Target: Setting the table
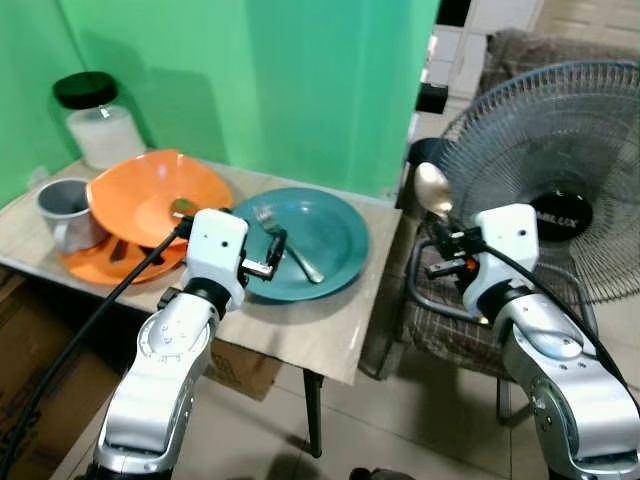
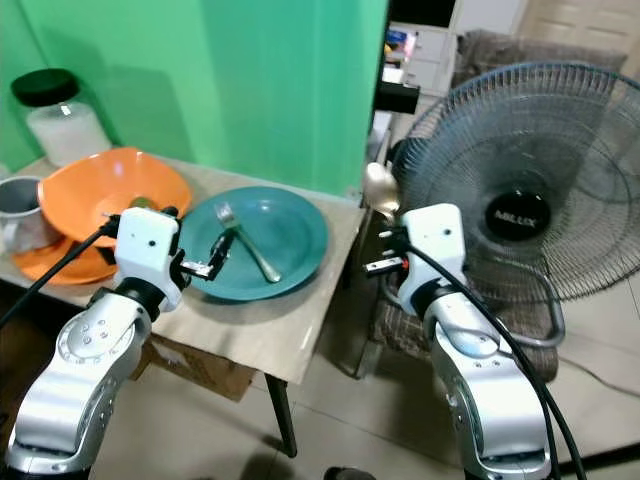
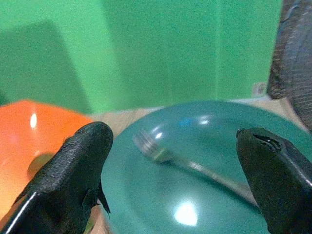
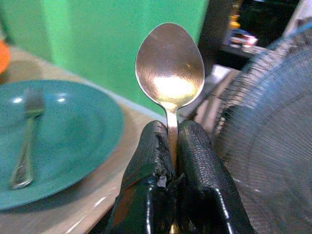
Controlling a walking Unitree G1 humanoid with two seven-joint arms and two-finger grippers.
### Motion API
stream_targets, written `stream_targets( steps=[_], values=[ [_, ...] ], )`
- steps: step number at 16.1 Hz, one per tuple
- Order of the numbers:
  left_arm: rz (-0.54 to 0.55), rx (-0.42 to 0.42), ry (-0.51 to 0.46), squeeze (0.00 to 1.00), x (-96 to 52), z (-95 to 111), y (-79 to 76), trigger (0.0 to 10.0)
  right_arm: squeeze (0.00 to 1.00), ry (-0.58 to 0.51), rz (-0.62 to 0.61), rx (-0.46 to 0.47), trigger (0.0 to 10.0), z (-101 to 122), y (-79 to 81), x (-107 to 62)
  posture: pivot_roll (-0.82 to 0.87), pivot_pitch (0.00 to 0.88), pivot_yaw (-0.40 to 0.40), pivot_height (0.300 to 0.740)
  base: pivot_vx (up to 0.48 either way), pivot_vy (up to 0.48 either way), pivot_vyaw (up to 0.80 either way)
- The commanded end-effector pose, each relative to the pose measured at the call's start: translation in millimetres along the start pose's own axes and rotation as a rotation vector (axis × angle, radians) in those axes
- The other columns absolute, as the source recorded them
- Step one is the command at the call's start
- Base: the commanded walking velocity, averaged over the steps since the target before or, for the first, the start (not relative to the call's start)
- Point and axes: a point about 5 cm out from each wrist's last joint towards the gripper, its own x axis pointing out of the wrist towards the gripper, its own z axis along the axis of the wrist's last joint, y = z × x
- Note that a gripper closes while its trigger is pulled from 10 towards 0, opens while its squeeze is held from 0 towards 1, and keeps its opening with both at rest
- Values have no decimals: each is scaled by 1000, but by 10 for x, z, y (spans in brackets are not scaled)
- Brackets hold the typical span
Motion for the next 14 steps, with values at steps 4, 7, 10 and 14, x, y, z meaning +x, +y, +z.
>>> stream_targets(
  steps=[4,7,10,14],
  values=[
    [-31,3,-22,0,39,57,-38,10000,0,0,-13,12,10000,-12,-56,32,106,0,-2,740,0,0,0],
    [-26,10,-17,0,28,49,12,10000,0,8,-16,22,10000,-18,-15,40,91,0,11,740,-90,0,0],
    [-30,13,-17,0,40,53,4,10000,0,21,-33,24,10000,-51,-39,20,84,0,11,740,-309,0,0],
    [-28,29,-7,0,35,36,17,10000,0,27,-33,15,10000,-53,-53,5,84,0,17,740,0,0,0]
  ],
)
